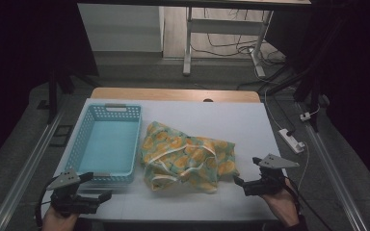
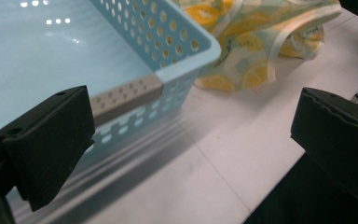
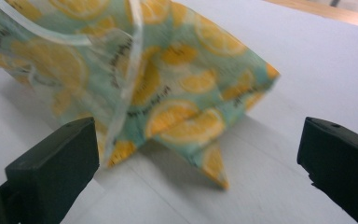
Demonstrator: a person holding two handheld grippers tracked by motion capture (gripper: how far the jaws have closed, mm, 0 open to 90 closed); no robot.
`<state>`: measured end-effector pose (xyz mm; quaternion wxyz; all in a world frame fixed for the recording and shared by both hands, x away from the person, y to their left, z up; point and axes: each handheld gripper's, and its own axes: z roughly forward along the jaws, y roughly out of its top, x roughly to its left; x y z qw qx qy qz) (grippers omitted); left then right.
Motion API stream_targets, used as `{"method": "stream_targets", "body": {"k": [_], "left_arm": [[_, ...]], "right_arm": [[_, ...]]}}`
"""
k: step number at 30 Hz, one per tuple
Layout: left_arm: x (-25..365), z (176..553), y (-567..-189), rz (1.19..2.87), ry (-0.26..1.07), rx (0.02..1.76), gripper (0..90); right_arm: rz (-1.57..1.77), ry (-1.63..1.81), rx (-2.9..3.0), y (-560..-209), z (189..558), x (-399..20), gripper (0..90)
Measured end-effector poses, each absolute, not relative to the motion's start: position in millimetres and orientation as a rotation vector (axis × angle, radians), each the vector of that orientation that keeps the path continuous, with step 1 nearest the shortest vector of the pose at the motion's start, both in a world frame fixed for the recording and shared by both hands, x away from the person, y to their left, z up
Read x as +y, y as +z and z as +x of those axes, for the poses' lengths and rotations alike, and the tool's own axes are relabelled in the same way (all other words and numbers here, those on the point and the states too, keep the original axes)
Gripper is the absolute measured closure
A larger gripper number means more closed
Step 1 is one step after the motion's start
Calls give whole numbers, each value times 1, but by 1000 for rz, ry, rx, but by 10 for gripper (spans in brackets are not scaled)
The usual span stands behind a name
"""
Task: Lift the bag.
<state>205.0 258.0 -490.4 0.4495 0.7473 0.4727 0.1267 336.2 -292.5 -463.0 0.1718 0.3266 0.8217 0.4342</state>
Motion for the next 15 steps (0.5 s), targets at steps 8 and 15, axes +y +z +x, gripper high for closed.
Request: {"method": "stream_targets", "body": {"k": [8,15], "left_arm": [[273,196,-509,1849,305,1246,0],[281,192,-519,1869,319,1305,0]], "right_arm": [[1023,1183,2295,-477,324,-315,0],[1109,1129,2317,-491,314,-329,0]]}}
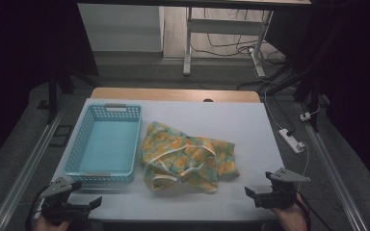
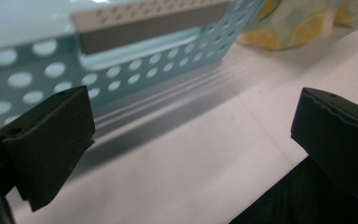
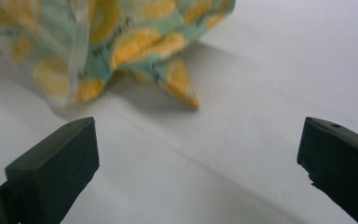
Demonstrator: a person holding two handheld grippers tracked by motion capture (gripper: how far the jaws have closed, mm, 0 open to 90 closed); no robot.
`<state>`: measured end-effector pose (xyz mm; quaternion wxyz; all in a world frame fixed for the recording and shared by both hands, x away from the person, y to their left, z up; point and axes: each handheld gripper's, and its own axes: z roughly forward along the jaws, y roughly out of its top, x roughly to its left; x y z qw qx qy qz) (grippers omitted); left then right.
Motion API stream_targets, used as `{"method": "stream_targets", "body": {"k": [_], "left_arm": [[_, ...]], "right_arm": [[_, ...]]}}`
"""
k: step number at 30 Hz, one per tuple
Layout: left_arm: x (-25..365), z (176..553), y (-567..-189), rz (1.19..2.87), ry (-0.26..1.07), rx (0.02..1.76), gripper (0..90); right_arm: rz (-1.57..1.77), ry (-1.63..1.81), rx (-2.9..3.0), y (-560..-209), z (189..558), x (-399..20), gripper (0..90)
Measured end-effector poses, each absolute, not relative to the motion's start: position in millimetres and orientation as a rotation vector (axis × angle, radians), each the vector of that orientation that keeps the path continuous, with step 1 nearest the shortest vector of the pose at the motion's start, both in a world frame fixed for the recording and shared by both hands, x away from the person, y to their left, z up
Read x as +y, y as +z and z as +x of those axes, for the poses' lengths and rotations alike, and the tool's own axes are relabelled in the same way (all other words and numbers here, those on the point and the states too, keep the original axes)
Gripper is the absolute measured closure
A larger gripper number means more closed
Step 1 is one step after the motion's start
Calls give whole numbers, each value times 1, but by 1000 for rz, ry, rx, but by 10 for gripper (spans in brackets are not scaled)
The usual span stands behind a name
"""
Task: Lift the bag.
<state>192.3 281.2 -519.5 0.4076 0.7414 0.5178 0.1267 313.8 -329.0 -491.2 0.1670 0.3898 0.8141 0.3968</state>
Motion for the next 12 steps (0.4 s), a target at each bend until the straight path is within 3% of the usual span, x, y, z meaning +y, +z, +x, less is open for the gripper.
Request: {"method": "stream_targets", "body": {"k": [12], "left_arm": [[281,193,-521,1898,299,1356,0]], "right_arm": [[1117,1047,2376,-500,306,-330,0]]}}
